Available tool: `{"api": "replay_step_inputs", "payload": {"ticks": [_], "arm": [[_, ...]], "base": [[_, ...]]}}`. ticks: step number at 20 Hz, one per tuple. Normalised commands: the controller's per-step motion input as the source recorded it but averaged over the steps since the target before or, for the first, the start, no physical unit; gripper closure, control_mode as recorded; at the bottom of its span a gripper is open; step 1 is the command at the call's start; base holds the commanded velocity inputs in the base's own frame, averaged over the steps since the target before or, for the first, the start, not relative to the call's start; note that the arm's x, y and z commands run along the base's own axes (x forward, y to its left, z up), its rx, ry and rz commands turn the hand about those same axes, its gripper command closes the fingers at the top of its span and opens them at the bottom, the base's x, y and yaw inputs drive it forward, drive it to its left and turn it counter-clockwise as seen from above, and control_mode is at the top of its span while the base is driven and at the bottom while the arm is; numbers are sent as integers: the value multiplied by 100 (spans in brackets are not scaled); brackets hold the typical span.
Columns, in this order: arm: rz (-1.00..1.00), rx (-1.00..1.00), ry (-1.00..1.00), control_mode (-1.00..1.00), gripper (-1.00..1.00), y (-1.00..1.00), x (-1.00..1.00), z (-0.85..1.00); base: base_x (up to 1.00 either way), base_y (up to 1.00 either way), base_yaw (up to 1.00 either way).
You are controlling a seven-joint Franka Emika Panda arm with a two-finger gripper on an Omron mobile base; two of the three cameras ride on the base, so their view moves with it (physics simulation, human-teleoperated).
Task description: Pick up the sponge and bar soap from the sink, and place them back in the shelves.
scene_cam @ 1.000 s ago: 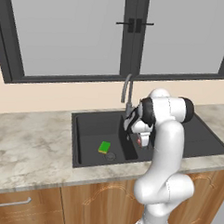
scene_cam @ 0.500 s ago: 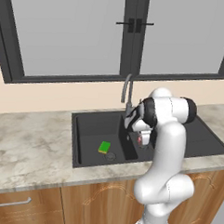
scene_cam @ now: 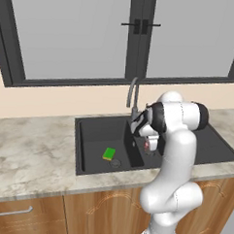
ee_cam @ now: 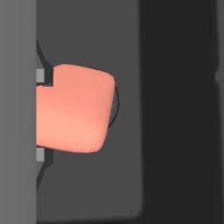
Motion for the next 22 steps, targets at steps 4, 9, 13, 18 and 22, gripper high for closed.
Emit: {"api": "replay_step_inputs", "payload": {"ticks": [4, 9, 13, 18, 22], "arm": [[0, 0, 0, -100, 100, 0, -9, 13], [0, 0, 0, -100, 100, 0, -11, 22], [0, 0, 1, -100, 100, 0, -13, 29], [0, 0, 1, -100, 100, 0, -13, 26], [0, 0, 0, -100, 100, 0, -13, 22]], "base": [[0, 0, 0], [0, 0, 0], [0, 0, 0], [0, 0, 0], [0, 0, 0]]}}
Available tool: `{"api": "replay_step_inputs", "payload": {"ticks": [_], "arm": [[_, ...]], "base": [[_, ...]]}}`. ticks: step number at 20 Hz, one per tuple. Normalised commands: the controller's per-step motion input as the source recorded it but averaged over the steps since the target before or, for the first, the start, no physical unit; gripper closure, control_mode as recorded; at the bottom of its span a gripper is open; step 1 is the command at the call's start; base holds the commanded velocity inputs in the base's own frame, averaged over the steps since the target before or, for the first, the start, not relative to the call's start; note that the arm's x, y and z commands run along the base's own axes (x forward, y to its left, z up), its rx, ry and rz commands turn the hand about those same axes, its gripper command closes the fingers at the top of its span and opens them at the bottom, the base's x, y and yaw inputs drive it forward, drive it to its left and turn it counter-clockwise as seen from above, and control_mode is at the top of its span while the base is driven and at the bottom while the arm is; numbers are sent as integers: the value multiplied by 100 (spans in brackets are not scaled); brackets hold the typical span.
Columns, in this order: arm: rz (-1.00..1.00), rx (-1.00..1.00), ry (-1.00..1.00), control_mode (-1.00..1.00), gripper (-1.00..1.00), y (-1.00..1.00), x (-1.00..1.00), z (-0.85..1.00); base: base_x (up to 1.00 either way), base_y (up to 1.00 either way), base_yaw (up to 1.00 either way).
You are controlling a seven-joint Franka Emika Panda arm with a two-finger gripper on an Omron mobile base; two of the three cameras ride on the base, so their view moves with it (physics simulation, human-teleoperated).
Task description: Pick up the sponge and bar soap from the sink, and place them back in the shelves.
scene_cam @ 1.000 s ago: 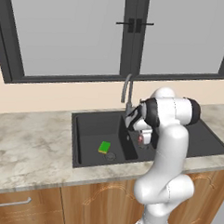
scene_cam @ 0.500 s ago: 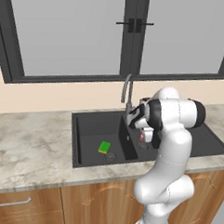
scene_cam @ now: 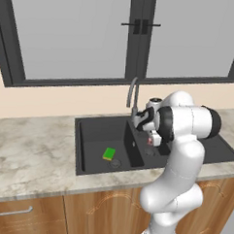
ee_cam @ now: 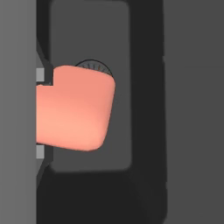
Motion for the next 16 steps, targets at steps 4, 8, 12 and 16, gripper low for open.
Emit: {"api": "replay_step_inputs", "payload": {"ticks": [4, 8, 12, 16], "arm": [[0, 0, 0, -100, 100, 0, -14, 21], [0, 0, 1, -100, 100, 0, -10, 21], [0, 0, 2, -100, 100, 0, -6, 35], [0, 0, 1, -100, 100, 0, -1, 37]], "base": [[0, 0, 0], [0, 0, 0], [0, 0, 0], [0, 0, 0]]}}
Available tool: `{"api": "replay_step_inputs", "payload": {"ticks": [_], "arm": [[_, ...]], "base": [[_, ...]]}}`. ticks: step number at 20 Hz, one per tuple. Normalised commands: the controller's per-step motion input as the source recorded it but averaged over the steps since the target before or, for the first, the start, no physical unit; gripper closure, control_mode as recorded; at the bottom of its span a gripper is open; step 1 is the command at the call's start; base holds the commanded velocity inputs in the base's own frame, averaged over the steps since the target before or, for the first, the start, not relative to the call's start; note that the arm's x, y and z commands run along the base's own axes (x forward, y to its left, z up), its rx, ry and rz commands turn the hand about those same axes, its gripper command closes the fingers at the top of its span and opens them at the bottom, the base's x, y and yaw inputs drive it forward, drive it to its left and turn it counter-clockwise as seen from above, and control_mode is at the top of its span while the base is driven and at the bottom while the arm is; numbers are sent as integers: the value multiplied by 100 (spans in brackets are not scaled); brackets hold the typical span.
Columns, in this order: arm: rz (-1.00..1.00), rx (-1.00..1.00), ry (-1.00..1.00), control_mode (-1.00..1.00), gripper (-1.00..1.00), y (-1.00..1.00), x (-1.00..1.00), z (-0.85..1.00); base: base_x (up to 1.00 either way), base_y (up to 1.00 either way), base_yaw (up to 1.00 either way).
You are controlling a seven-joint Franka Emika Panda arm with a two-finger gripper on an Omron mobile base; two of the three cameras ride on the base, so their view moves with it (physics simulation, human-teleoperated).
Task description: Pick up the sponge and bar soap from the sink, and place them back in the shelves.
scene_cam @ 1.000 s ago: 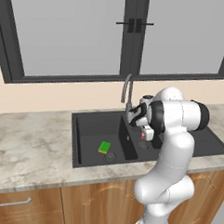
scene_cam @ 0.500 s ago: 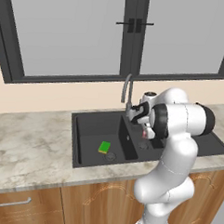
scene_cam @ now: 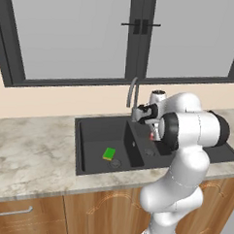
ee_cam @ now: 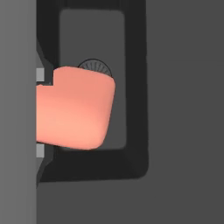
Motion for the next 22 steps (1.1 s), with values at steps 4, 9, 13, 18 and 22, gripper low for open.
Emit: {"api": "replay_step_inputs", "payload": {"ticks": [4, 9, 13, 18, 22], "arm": [[0, 0, 1, -100, 100, 0, -1, 38], [0, 0, 2, -100, 100, 0, -2, 27], [0, 0, 0, -100, 100, 0, -18, 28], [0, 0, 0, -100, 100, 0, -23, 35], [0, 0, 0, -100, 100, 0, -34, 43]], "base": [[0, 0, 0], [0, 0, 0], [0, 0, 0], [0, 0, 0], [0, 0, 0]]}}
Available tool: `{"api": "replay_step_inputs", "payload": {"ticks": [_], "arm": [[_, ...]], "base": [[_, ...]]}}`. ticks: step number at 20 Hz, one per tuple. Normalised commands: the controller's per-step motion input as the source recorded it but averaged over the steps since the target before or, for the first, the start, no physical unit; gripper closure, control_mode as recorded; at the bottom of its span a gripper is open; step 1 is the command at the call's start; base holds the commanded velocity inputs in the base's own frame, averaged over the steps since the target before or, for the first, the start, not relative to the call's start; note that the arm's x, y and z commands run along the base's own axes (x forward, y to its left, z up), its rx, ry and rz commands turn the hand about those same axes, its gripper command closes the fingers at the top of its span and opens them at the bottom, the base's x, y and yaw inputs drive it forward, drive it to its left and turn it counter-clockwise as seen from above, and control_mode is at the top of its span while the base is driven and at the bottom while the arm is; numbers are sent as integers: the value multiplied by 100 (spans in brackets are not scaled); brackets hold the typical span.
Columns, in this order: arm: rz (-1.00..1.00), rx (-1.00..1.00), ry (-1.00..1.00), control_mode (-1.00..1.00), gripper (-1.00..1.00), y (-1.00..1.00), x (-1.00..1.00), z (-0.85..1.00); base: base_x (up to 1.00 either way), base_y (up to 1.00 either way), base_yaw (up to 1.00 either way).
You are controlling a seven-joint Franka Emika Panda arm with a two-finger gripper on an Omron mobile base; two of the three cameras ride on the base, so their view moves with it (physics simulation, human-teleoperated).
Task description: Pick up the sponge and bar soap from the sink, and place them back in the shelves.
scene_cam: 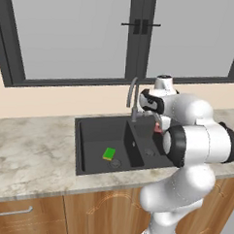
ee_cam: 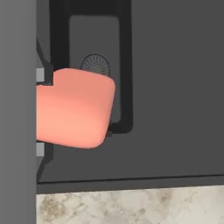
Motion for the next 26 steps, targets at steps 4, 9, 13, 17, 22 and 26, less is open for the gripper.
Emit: {"api": "replay_step_inputs", "payload": {"ticks": [4, 9, 13, 17, 22, 26], "arm": [[0, 0, 0, -100, 100, 0, -49, 46], [0, 0, 0, -100, 100, 0, -52, 37], [0, 0, 0, -100, 100, 0, -48, 36], [0, 0, 0, -100, 100, 0, -52, 35], [0, 0, 0, -100, 100, 0, -54, 34], [0, 0, 0, -100, 100, 0, -54, 34]], "base": [[0, 0, 0], [0, 0, 0], [0, 0, 0], [0, 0, 0], [0, 0, 0], [0, 0, 0]]}}
